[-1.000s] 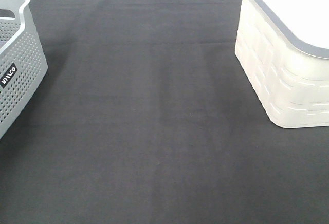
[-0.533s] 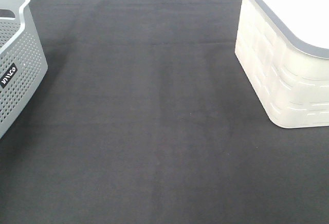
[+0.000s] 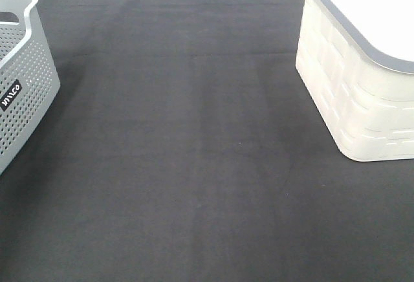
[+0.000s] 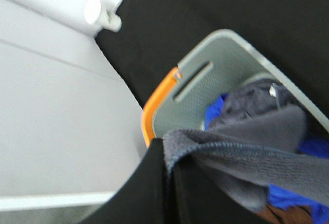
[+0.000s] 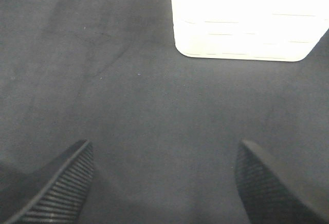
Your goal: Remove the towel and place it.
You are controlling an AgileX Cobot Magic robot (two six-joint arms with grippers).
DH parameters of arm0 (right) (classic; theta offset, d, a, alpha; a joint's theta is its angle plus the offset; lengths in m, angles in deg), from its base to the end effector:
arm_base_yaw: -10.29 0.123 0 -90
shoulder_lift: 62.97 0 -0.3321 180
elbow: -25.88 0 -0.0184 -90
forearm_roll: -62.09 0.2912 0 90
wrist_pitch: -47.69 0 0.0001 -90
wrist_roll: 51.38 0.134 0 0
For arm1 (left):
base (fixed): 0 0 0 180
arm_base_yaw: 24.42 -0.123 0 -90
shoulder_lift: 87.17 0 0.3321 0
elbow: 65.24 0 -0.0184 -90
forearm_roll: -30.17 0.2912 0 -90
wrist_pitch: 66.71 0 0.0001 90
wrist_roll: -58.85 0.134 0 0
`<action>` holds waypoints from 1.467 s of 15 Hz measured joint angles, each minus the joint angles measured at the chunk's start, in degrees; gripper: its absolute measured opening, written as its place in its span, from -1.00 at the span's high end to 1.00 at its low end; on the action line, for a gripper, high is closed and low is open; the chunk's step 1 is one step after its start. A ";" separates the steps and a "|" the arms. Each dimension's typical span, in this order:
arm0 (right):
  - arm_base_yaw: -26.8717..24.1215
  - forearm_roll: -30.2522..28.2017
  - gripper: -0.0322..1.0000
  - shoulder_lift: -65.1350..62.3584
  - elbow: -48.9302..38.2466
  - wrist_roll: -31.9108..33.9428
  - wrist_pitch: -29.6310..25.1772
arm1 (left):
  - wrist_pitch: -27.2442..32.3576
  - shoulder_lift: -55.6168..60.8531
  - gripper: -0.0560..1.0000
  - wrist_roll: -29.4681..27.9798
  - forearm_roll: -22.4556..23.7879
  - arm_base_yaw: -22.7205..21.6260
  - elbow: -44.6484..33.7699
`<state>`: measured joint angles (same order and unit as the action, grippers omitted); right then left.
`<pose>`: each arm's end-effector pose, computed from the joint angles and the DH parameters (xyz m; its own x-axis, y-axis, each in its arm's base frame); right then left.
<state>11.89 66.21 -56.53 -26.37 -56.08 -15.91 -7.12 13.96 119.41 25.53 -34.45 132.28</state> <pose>0.0220 0.0092 0.2559 -0.5283 -0.0647 -0.8466 -0.1088 0.9940 -0.0080 0.2944 0.0426 0.5360 -0.3636 0.7967 -0.4827 0.3688 0.5990 0.7108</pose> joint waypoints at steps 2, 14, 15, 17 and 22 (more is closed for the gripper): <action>0.00 0.00 -0.49 0.00 0.00 0.00 0.11 | -3.04 0.00 0.89 1.55 -0.29 2.52 1.20; 0.00 35.41 -0.49 27.27 7.39 -32.09 9.22 | -15.81 -14.55 0.89 3.67 -0.86 26.13 16.39; 0.00 38.67 -0.49 30.48 7.45 -35.41 9.97 | -15.64 -15.76 0.89 3.67 -0.86 26.76 16.39; 0.00 43.49 -0.49 35.64 7.56 -40.85 11.06 | -15.24 -17.30 0.89 3.67 -0.80 27.85 16.39; 0.00 58.79 -0.49 51.62 12.78 -60.73 10.94 | -12.78 -19.02 0.89 3.78 -0.80 33.46 16.39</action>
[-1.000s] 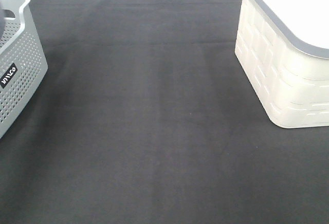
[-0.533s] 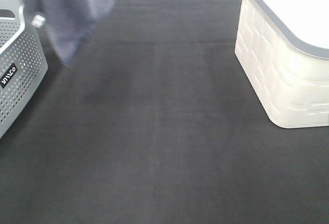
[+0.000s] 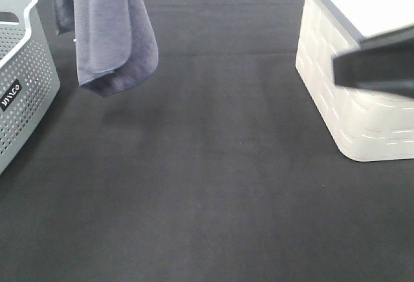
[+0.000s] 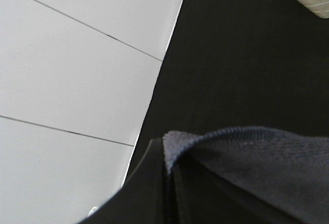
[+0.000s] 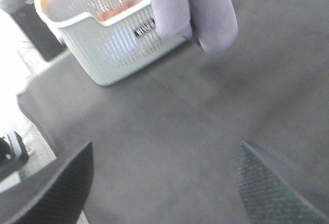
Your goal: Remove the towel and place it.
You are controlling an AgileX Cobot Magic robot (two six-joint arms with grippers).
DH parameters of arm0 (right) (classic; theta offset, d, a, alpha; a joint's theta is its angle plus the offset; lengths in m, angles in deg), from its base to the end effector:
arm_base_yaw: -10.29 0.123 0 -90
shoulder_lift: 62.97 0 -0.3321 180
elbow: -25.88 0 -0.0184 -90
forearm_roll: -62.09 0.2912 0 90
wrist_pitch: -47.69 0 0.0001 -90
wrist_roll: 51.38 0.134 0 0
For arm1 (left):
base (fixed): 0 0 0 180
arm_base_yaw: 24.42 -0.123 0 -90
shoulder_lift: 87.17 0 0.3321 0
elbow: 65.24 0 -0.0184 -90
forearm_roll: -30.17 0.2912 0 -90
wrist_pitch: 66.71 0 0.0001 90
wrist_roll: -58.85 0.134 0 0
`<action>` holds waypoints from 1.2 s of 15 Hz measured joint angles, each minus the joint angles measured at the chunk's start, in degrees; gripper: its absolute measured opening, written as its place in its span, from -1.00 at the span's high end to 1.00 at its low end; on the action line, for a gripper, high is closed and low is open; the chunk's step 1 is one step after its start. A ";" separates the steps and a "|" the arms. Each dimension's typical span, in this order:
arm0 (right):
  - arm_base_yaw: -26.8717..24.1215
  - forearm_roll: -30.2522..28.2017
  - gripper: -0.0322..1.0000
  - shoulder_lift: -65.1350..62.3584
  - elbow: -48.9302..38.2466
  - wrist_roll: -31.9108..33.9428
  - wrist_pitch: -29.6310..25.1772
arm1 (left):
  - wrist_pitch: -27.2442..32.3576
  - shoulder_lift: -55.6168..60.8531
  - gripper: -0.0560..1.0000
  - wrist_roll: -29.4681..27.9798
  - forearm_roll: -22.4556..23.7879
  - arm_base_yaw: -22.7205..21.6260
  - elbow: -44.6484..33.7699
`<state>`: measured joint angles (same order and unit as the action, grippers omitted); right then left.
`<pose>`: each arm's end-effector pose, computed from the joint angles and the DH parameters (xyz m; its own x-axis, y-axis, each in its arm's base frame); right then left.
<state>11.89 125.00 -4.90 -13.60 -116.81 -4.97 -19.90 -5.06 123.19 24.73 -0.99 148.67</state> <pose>0.1868 0.1002 0.3260 -0.4437 -0.2021 -0.8731 -0.7199 0.6606 0.2130 0.3856 -0.1772 0.5490 0.2385 0.8440 -0.4804 0.5059 0.3143 0.8033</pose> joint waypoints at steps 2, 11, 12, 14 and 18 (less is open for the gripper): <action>0.00 8.77 -0.49 9.51 2.98 -11.23 -3.04 | 0.40 -0.11 0.89 0.80 0.00 3.84 0.00; 0.00 22.35 -0.49 22.17 4.64 -31.68 -9.34 | -7.28 -4.87 0.89 3.44 0.00 13.29 0.00; 0.00 23.61 -0.49 23.55 4.64 -33.17 -9.34 | -9.40 -5.79 0.89 4.81 0.00 14.84 0.00; 0.00 27.04 -0.49 27.39 4.64 -36.84 -9.34 | -11.75 -6.70 0.89 6.02 0.00 16.50 0.00; 0.00 32.20 -0.49 32.49 4.64 -42.06 -8.37 | -12.89 -7.05 0.89 6.36 0.00 18.05 0.00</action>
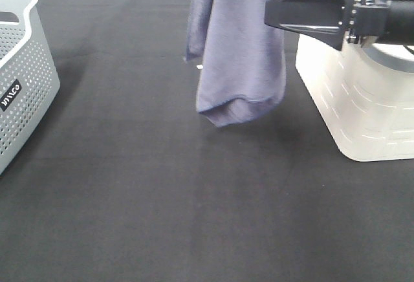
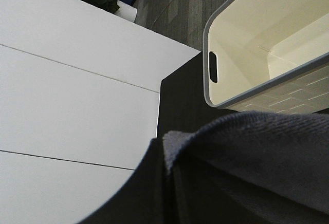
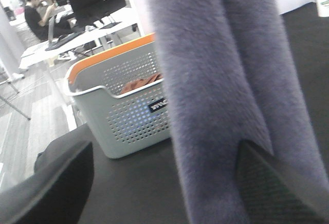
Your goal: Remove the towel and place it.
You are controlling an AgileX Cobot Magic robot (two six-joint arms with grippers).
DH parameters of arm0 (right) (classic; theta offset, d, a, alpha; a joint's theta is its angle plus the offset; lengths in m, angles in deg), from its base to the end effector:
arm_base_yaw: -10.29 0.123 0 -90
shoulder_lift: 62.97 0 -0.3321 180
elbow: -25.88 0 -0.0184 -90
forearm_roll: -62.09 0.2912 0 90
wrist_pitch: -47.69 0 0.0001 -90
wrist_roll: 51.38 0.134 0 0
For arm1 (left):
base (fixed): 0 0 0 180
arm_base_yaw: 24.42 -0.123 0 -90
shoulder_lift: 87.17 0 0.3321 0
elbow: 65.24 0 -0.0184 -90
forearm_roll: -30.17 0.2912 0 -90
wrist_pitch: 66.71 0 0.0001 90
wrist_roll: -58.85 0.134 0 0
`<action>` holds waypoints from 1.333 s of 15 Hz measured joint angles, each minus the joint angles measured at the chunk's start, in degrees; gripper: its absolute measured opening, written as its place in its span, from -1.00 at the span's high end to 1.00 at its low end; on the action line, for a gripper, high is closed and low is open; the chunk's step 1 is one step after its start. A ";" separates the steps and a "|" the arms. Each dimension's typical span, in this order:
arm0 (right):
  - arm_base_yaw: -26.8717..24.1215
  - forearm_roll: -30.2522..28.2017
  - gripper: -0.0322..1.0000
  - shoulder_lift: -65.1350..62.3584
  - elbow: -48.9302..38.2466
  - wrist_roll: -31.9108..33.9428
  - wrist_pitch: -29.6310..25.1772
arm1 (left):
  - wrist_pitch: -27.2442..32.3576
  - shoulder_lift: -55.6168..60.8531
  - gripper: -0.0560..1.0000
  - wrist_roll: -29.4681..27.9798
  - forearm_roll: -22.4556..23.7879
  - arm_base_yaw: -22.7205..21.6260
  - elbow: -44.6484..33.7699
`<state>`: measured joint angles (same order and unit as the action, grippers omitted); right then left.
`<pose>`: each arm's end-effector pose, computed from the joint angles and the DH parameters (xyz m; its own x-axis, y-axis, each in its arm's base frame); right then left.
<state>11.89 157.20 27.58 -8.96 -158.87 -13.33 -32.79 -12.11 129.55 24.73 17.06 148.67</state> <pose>0.3068 0.1254 0.2724 -0.3415 -0.0696 -0.9373 -0.8430 0.4637 0.2727 0.3582 -0.3261 0.5216 0.5627 0.7219 -0.4028 0.4580 0.1334 0.8789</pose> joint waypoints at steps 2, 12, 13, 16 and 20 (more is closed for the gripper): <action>0.00 1.49 -0.49 0.69 0.00 -1.55 1.49 | 0.00 0.00 0.89 0.00 0.00 0.06 0.00; 0.23 4.64 -0.49 2.58 4.01 -10.77 1.78 | 0.06 -0.06 0.89 0.00 0.00 1.15 0.00; 2.81 4.70 -0.49 2.98 4.07 -10.77 0.00 | 0.06 -0.06 0.89 0.00 0.00 1.15 0.00; 7.33 4.47 -0.49 5.73 4.41 -10.77 -0.29 | 0.06 -0.06 0.89 0.00 0.00 1.15 0.00; 8.48 4.07 -0.49 6.19 4.41 -8.02 -5.39 | 0.06 -0.06 0.89 0.00 0.00 1.15 0.00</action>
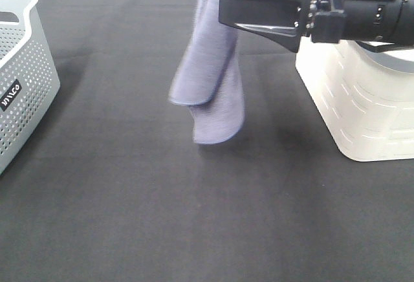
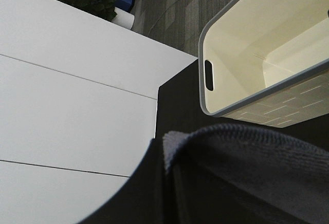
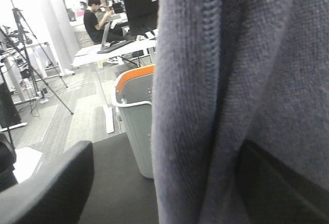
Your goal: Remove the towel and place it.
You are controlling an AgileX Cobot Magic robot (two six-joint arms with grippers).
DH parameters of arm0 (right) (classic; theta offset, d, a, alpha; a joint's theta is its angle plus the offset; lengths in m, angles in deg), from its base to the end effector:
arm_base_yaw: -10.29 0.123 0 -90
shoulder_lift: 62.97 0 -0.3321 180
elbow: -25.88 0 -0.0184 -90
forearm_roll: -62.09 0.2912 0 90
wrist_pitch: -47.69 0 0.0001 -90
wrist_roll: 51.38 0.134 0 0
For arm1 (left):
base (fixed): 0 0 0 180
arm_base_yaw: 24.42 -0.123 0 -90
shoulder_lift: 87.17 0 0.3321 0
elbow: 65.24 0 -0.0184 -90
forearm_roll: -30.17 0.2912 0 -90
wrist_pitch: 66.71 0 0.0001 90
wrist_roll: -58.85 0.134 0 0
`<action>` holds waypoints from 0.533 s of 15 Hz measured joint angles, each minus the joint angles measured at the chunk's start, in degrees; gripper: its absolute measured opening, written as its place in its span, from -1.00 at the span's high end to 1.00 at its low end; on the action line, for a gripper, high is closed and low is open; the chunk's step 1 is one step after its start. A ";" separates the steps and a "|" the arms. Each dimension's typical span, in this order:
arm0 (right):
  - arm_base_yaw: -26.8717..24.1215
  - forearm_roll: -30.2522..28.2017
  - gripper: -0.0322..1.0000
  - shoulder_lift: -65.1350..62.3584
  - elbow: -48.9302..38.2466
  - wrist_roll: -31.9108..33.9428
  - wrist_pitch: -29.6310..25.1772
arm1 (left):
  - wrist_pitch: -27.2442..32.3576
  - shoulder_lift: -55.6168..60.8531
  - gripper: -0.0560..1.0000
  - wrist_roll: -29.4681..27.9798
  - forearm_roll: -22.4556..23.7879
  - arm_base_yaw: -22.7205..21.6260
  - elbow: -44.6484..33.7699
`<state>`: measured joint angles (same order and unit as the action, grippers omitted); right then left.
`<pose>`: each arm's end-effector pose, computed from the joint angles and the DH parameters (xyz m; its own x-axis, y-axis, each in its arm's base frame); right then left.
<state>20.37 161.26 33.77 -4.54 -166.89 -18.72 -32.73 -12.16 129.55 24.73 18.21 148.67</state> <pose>0.3102 0.1783 0.2748 -0.2319 -0.0680 -0.9704 -0.9420 0.2644 0.2066 0.3518 -0.3335 0.5210 0.5766 0.7109 -0.4026 0.4618 0.1229 0.8784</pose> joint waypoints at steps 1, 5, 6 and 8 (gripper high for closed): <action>0.29 -0.06 -0.49 0.57 0.06 -0.17 0.17 | 0.00 0.00 0.89 0.00 -0.06 0.00 0.00; 0.69 0.29 -0.49 1.72 0.06 -0.11 0.23 | 0.57 0.00 0.89 0.00 -0.06 0.00 0.00; 0.69 0.34 -0.49 0.86 0.06 -0.06 0.17 | 0.63 0.00 0.89 0.00 -0.06 0.00 0.00; 0.69 0.40 -0.49 -1.83 0.06 0.06 2.29 | 0.74 0.00 0.89 0.00 -0.06 0.00 0.00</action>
<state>21.06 161.67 31.94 -4.49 -166.83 -16.43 -31.99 -12.16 129.55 24.67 18.21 148.67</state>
